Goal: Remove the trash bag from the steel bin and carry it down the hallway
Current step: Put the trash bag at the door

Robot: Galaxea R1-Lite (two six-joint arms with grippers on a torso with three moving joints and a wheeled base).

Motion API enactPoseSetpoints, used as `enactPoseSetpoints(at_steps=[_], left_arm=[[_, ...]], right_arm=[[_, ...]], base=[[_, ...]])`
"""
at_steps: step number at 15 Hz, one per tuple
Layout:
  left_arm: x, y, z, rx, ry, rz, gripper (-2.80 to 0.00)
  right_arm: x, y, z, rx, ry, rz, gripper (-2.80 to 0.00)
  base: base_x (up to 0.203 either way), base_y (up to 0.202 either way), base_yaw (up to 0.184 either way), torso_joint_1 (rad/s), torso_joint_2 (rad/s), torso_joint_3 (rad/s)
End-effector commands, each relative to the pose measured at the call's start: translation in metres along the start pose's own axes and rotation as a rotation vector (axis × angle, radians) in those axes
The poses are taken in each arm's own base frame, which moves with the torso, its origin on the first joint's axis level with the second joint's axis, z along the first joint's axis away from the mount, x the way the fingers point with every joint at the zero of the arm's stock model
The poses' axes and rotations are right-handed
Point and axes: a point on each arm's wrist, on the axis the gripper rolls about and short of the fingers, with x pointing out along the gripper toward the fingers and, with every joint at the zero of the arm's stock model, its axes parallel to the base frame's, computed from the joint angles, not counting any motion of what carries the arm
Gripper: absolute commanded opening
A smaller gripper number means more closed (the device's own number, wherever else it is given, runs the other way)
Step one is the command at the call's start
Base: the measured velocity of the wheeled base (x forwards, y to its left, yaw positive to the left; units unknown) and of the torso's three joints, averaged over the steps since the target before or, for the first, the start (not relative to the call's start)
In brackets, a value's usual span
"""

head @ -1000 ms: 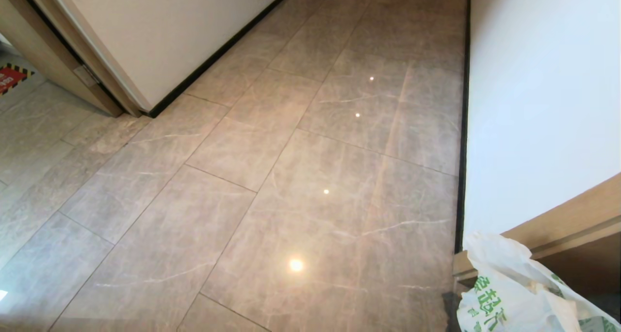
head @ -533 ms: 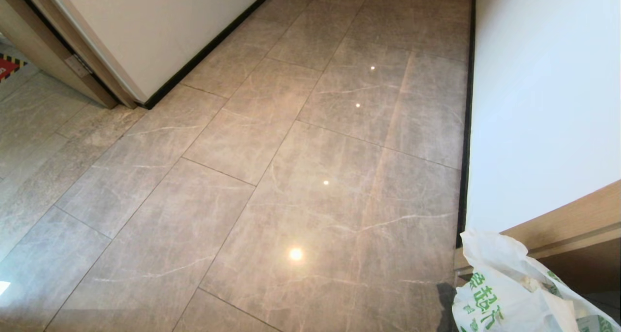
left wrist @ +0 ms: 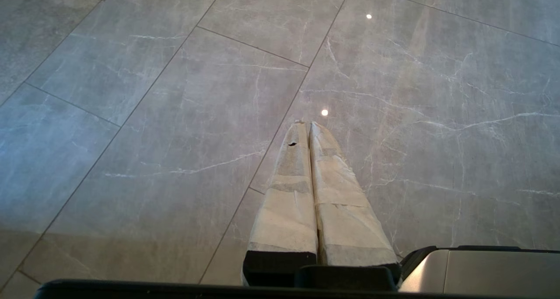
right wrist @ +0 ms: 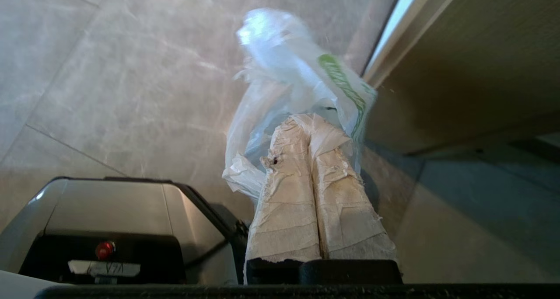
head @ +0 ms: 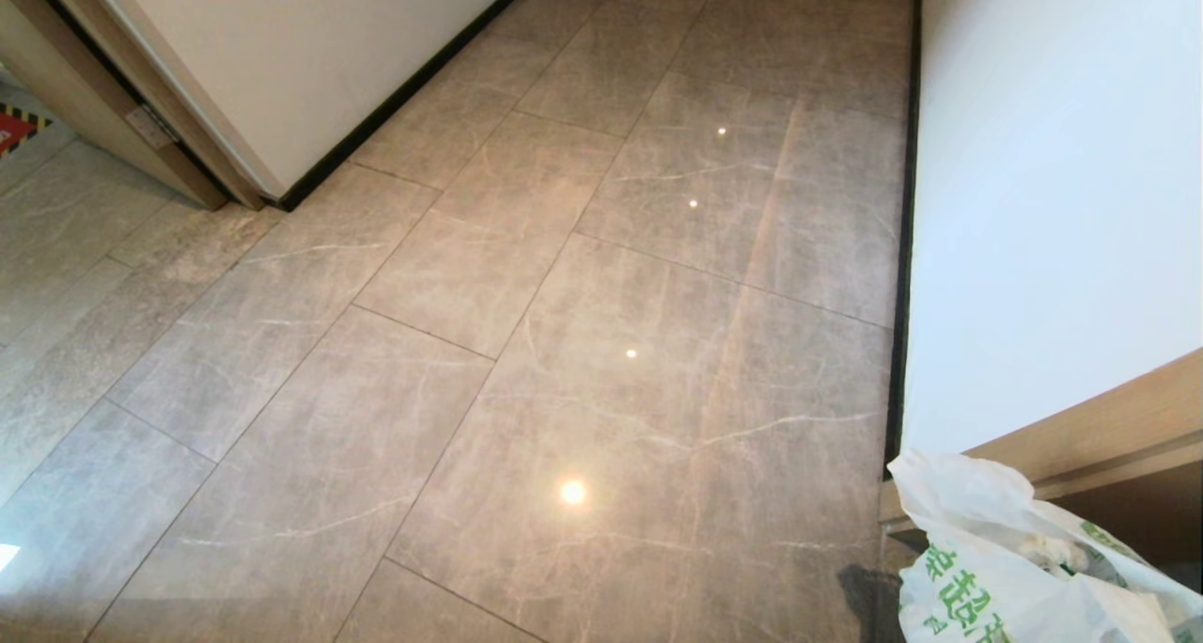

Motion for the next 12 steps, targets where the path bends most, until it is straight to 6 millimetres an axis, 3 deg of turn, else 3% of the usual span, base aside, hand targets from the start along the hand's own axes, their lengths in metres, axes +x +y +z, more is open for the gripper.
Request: enactPoseSetpoints(at_steps=[1,7,12], left_arm=[[0.0,0.0,0.0,0.0,0.0,0.0,-2.8],[0.0,0.0,0.0,0.0,0.0,0.001,-2.8],[0.0,0.0,0.0,-0.001,0.0,0.001,-2.8]], right_arm=[[0.022,-0.002,0.023,0.003,0.139,0.011,-2.8],[0.098,-0.005,0.053,-0.055,0.367,0.058,-2.8],[0.174,-0.001,0.044,-0.078,0.55,0.113,-2.8]], base=[[0.0,0.0,0.0,0.0,0.0,0.0],[0.0,0.0,0.0,0.0,0.0,0.0],[0.0,0.0,0.0,0.0,0.0,0.0]])
